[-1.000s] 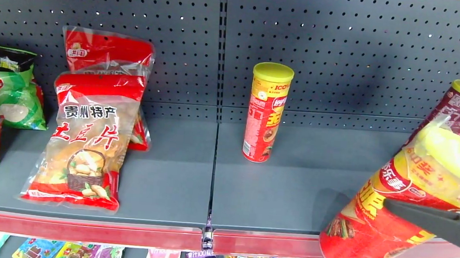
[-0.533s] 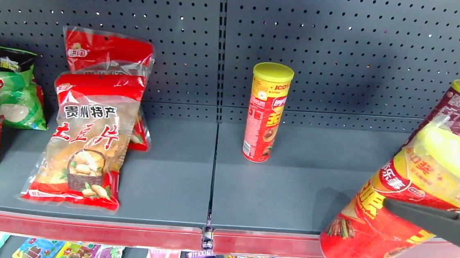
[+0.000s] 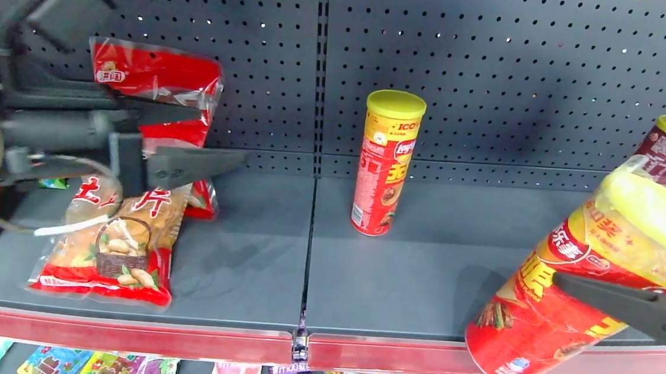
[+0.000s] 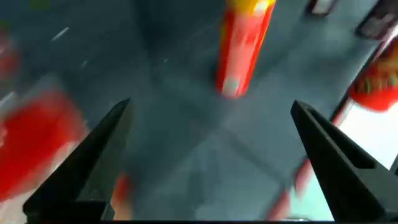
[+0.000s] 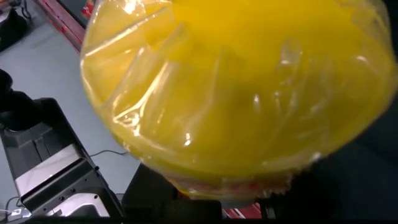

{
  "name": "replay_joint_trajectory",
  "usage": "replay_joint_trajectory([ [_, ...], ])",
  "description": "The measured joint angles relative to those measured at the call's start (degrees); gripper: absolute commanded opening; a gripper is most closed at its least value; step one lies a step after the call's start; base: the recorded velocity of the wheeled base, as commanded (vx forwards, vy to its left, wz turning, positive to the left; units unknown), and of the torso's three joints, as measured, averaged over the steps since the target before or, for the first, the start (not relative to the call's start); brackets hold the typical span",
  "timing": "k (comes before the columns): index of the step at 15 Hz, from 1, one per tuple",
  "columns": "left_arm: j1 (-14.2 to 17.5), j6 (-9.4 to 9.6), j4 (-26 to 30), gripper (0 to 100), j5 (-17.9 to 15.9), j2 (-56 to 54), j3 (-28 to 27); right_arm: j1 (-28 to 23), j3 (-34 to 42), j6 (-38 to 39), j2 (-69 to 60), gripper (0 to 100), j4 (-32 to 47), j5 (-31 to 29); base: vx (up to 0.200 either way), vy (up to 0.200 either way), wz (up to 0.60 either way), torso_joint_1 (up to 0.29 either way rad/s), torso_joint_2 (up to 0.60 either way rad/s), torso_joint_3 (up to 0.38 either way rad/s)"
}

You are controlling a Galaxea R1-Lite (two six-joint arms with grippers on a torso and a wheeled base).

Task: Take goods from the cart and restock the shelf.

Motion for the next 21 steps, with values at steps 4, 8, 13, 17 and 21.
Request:
replay_joint_trajectory([
  [4,-10.1,-2.93,-4.8,100,0.9,16.1,-11.7,0.0,0.5,0.0,-0.5,0,0.0,-2.0,0.000,0.000,0.00,0.000,0.00,0.000],
  [8,-13.9,-3.30,-5.3,100,8.5,21.8,-14.9,-0.1,0.6,0.0,-0.8,0,0.0,-2.2,0.000,0.000,0.00,0.000,0.00,0.000],
  [13,-17.2,-3.30,-5.4,100,13.9,26.7,-20.3,-0.1,0.5,0.0,-0.9,0,0.0,-3.1,0.000,0.000,0.00,0.000,0.00,0.000],
  [17,-18.8,-3.28,-5.4,100,18.5,30.2,-24.7,-0.1,0.5,0.0,-1.1,0,0.0,-4.2,0.000,0.000,0.00,0.000,0.00,0.000],
  [21,-20.1,-3.45,-5.7,100,21.7,33.0,-27.9,-0.1,0.7,0.0,-1.5,0,0.1,-4.3,0.000,0.000,0.00,0.000,0.00,0.000],
])
